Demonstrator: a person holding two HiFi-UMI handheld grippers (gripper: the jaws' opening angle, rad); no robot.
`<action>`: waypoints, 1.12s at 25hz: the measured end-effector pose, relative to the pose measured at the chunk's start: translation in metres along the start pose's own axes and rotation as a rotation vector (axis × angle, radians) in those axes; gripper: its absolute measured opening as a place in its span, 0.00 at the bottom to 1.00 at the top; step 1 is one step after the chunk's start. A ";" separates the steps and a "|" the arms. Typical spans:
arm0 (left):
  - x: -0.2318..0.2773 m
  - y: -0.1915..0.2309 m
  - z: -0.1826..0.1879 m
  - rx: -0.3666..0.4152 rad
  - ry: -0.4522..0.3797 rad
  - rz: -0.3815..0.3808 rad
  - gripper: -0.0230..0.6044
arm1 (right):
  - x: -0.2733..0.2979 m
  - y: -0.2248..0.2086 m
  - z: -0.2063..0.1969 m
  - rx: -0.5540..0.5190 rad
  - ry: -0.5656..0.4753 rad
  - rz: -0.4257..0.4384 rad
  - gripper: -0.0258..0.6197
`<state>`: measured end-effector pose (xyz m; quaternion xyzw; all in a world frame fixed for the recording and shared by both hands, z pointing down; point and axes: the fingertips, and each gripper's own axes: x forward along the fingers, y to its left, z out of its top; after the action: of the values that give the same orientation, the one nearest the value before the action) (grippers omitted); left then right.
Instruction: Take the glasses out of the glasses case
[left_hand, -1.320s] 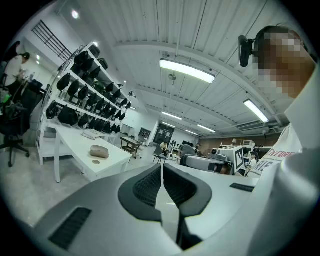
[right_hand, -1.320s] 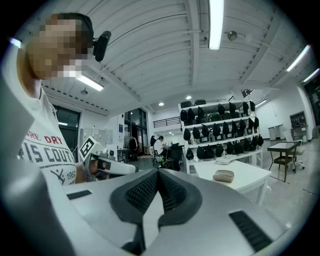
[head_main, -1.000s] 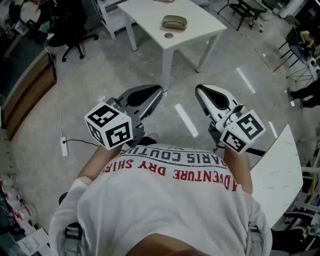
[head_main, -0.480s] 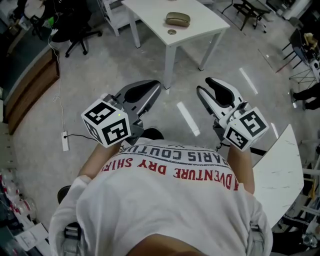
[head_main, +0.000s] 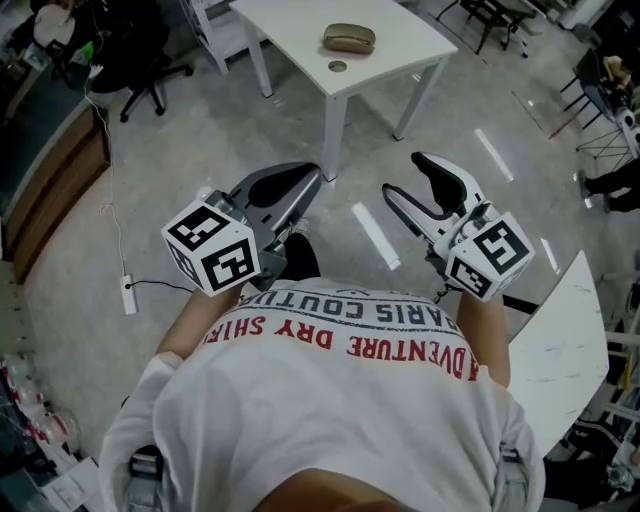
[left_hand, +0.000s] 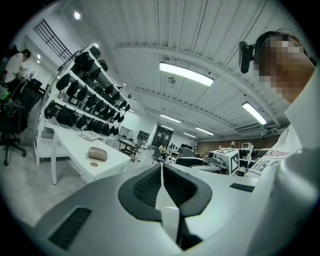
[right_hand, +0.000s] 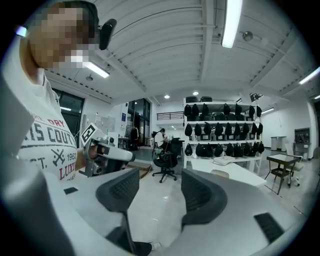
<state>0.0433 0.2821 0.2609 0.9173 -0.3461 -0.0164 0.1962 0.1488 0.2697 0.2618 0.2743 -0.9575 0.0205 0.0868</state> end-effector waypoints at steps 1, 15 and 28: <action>0.004 0.007 0.001 -0.001 0.001 -0.005 0.09 | 0.006 -0.005 -0.001 0.000 0.002 0.000 0.43; 0.077 0.163 0.034 -0.083 0.105 -0.046 0.09 | 0.133 -0.115 -0.004 0.062 0.079 -0.070 0.47; 0.133 0.304 0.067 -0.139 0.183 -0.102 0.09 | 0.251 -0.199 -0.006 0.119 0.155 -0.138 0.47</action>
<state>-0.0581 -0.0341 0.3260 0.9155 -0.2778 0.0335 0.2891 0.0459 -0.0294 0.3107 0.3419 -0.9238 0.0925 0.1453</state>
